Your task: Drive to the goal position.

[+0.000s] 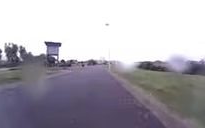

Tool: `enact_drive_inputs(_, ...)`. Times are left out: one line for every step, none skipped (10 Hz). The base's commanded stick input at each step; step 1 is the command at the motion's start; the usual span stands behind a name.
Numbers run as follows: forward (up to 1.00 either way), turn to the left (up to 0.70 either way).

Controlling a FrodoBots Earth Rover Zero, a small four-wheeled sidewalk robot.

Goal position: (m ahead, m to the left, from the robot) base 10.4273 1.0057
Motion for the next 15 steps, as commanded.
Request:
enact_drive_inputs(1.0,0.0)
enact_drive_inputs(1.0,0.0)
enact_drive_inputs(1.0,0.0)
enact_drive_inputs(1.0,0.0)
enact_drive_inputs(1.0,0.0)
enact_drive_inputs(1.0,0.0)
enact_drive_inputs(1.0,0.11)
enact_drive_inputs(1.0,0.29)
enact_drive_inputs(1.0,0.38)
enact_drive_inputs(1.0,0.39)
enact_drive_inputs(1.0,0.4)
enact_drive_inputs(1.0,0.4)
enact_drive_inputs(1.0,0.4)
enact_drive_inputs(1.0,0.4)
enact_drive_inputs(1.0,0.22)
